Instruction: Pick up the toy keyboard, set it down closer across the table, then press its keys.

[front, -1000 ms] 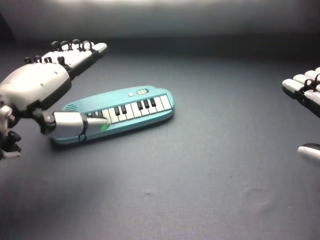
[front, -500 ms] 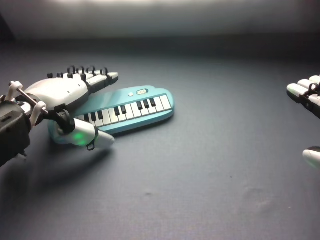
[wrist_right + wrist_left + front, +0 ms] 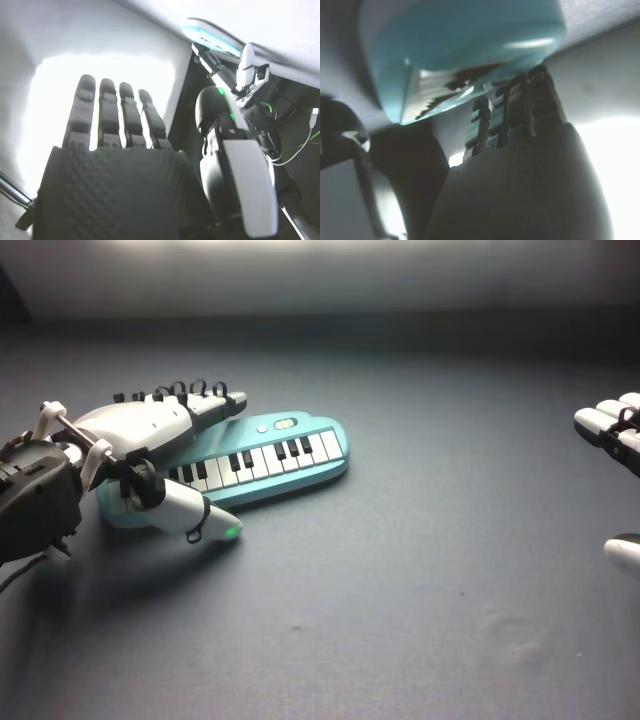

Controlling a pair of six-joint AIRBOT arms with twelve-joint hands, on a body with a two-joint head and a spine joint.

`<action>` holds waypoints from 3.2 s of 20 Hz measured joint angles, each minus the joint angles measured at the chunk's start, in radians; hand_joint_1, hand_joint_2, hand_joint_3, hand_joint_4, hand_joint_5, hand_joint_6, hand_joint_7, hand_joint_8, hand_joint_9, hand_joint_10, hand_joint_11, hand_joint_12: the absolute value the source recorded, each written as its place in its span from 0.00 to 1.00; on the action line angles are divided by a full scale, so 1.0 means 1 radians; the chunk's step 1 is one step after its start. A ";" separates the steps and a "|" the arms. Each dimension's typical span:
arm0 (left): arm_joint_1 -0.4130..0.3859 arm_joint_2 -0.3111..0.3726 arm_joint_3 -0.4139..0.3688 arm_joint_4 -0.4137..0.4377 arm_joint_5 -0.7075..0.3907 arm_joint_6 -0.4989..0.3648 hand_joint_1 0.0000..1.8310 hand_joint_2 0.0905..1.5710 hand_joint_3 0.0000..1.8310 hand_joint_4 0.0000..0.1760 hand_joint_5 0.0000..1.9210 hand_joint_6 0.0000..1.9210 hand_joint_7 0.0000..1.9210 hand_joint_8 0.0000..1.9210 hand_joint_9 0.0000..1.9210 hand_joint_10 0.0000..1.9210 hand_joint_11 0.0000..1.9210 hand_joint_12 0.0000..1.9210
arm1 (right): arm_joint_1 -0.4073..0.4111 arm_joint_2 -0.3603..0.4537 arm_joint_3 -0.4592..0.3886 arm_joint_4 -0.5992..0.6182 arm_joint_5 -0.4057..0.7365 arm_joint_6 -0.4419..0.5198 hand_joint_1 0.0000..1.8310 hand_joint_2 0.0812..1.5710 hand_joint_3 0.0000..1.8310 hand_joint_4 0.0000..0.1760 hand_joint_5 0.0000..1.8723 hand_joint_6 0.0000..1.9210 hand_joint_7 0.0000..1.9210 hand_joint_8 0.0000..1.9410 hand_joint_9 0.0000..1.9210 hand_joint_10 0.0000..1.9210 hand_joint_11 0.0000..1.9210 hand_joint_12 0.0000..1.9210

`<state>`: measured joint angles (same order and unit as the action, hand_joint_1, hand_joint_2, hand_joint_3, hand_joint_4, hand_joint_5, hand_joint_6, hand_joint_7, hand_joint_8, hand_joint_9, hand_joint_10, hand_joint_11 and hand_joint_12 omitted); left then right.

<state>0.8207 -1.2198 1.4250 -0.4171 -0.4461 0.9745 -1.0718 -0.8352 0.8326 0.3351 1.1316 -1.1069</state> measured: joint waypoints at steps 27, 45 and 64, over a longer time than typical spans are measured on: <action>-0.147 -0.158 -0.039 0.573 -0.095 -0.357 0.70 0.82 0.00 0.00 0.31 0.80 0.29 0.81 0.34 0.86 0.31 0.92 | -0.039 0.064 -0.048 0.023 0.211 0.019 0.07 0.90 0.00 0.01 0.00 0.00 0.00 0.00 0.00 0.00 0.00 0.00; -0.203 -0.317 0.038 0.718 0.021 -0.502 0.40 0.59 0.00 1.00 0.00 0.00 0.00 0.00 0.00 0.00 0.00 0.01 | -0.055 0.071 -0.057 -0.011 0.278 0.064 0.00 0.89 0.00 0.54 0.00 0.00 0.00 0.00 0.00 0.00 0.02 0.01; 0.101 0.233 -0.286 0.222 -0.609 -0.257 0.42 0.90 0.00 0.00 0.01 0.00 0.00 0.00 0.00 0.00 0.00 0.00 | 0.214 -0.141 0.109 -0.134 -0.336 -0.102 0.00 0.89 0.00 0.12 0.12 0.02 0.00 0.00 0.00 0.00 0.00 0.00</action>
<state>0.9215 -0.9867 1.1389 -0.1947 -1.0554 0.7177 -0.8574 -0.9760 0.9421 0.2016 0.7956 -1.2087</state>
